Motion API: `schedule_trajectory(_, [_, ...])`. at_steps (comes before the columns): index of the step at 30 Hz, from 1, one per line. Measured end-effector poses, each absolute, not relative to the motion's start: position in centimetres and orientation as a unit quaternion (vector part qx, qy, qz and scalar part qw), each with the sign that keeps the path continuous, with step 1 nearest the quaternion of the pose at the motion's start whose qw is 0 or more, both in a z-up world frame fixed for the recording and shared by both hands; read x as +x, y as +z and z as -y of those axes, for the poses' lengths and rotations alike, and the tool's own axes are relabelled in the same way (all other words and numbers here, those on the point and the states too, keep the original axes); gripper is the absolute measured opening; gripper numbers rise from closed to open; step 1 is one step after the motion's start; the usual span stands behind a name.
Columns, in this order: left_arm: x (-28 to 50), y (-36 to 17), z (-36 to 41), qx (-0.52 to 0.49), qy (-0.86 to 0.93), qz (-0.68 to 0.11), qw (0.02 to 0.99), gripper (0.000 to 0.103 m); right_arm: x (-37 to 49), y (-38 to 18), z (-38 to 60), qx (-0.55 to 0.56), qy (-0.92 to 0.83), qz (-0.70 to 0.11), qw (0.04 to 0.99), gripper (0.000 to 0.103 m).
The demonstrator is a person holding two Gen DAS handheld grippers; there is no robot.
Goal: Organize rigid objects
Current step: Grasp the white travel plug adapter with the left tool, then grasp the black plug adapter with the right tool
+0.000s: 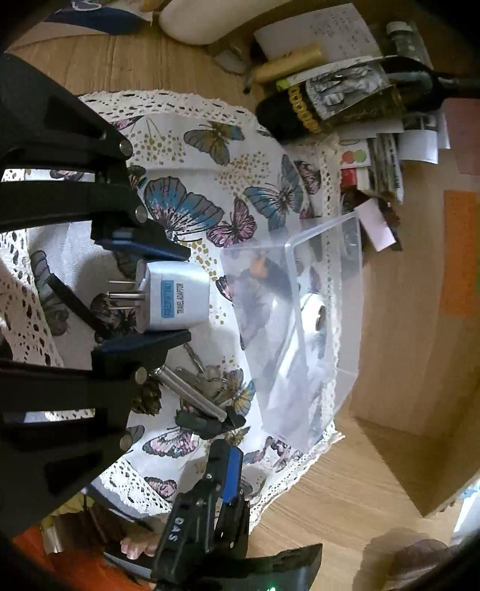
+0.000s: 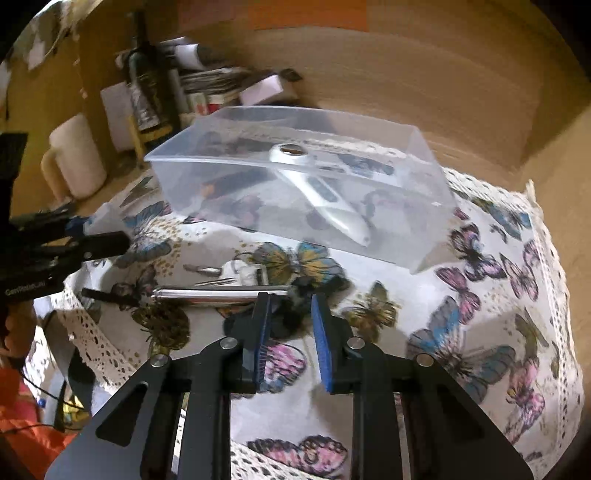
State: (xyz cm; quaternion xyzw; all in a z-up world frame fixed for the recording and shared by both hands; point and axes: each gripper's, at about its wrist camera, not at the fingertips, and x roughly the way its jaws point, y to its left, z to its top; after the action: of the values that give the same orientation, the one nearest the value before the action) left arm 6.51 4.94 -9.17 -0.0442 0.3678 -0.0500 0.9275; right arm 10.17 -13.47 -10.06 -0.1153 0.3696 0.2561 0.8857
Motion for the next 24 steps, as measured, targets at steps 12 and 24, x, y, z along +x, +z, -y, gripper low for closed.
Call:
schedule_trajectory(12, [6.5, -9.0, -4.4, -0.036, -0.056, -0.36, 0.931, 0.037, 13.7, -11.3, 13.1, -0.08, 0.238, -0.414, 0.875, 0.028])
schedule_trajectory(24, [7.0, -8.8, -4.0, -0.034, -0.055, -0.353, 0.933, 0.037, 15.8, -12.0, 14.6, -0.013, 0.254, -0.441, 0.861, 0.041])
